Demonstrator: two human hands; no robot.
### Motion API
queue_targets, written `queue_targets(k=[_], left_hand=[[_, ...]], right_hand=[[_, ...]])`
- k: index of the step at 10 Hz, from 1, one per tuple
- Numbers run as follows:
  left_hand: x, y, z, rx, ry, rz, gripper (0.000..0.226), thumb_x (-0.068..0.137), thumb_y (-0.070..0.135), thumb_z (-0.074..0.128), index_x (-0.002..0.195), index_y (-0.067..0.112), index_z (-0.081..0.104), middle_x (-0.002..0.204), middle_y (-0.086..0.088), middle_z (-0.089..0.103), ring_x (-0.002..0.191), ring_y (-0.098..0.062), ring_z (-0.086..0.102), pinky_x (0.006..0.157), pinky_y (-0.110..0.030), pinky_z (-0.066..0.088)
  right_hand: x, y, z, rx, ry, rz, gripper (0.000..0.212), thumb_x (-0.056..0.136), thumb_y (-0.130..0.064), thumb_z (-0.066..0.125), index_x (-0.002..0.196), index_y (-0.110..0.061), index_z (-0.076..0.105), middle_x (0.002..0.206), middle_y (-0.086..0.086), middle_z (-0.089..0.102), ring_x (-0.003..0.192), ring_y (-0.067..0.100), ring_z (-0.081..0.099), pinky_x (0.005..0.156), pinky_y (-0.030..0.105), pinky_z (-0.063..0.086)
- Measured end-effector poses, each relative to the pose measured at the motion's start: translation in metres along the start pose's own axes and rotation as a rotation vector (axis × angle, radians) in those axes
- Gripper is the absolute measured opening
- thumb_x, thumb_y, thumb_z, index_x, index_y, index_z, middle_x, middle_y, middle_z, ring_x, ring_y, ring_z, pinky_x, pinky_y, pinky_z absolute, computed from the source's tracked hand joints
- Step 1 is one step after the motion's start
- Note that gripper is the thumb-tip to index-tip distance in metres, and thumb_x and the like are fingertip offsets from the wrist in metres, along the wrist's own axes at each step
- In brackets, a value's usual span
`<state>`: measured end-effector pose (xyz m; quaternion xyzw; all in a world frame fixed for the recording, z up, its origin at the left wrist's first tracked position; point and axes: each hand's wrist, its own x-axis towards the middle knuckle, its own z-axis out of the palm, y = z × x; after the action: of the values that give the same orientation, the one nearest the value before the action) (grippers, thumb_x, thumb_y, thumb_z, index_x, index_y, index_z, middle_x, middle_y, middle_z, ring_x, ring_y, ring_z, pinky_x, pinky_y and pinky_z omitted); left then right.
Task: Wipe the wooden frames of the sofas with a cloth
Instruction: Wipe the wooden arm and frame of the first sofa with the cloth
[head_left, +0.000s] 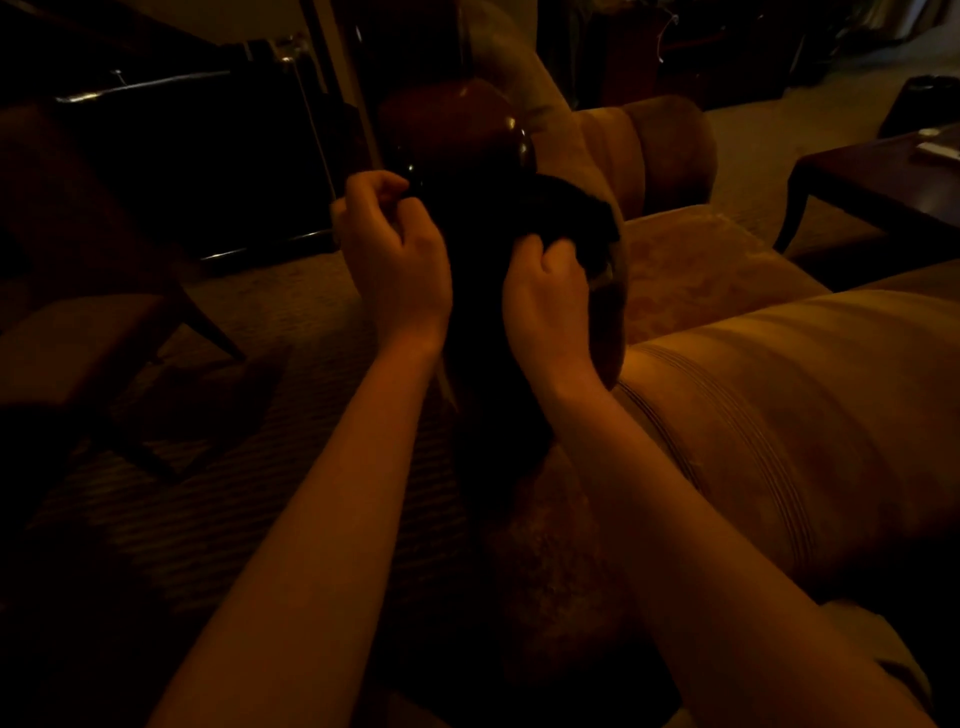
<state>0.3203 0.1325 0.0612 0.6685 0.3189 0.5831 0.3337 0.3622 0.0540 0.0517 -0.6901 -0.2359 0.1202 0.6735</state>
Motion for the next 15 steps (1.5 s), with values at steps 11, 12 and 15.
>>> queue_targets(k=[11, 12, 15], left_hand=[[0.113, 0.026, 0.041, 0.202, -0.031, -0.326, 0.034, 0.073, 0.009, 0.033, 0.101, 0.0, 0.051, 0.101, -0.017, 0.053, 0.091, -0.028, 0.051, 0.079, -0.036, 0.04], [0.113, 0.025, 0.041, 0.128, 0.041, -0.384, 0.037, 0.072, 0.01, 0.032, 0.102, -0.001, 0.051, 0.098, -0.01, 0.051, 0.09, -0.024, 0.051, 0.08, -0.035, 0.041], [0.119, -0.017, 0.003, -0.02, 0.238, -0.693, 0.032, 0.079, -0.014, 0.032, 0.087, 0.012, 0.048, 0.088, -0.006, 0.049, 0.087, -0.021, 0.047, 0.079, -0.029, 0.039]], right_hand=[[0.181, -0.105, 0.052, -0.784, -0.397, 0.213, 0.038, 0.1, -0.034, 0.03, 0.116, -0.004, 0.047, 0.122, 0.016, 0.05, 0.108, 0.034, 0.049, 0.075, 0.035, 0.031], [0.167, -0.101, 0.049, -0.851, -0.366, 0.115, 0.038, 0.1, -0.033, 0.03, 0.116, -0.003, 0.048, 0.123, 0.018, 0.05, 0.109, 0.035, 0.049, 0.077, 0.038, 0.034], [0.078, -0.085, 0.065, -1.289, -0.272, -0.475, 0.029, 0.081, -0.032, 0.056, 0.092, -0.007, 0.068, 0.119, 0.027, 0.059, 0.127, 0.045, 0.042, 0.106, 0.057, 0.027]])
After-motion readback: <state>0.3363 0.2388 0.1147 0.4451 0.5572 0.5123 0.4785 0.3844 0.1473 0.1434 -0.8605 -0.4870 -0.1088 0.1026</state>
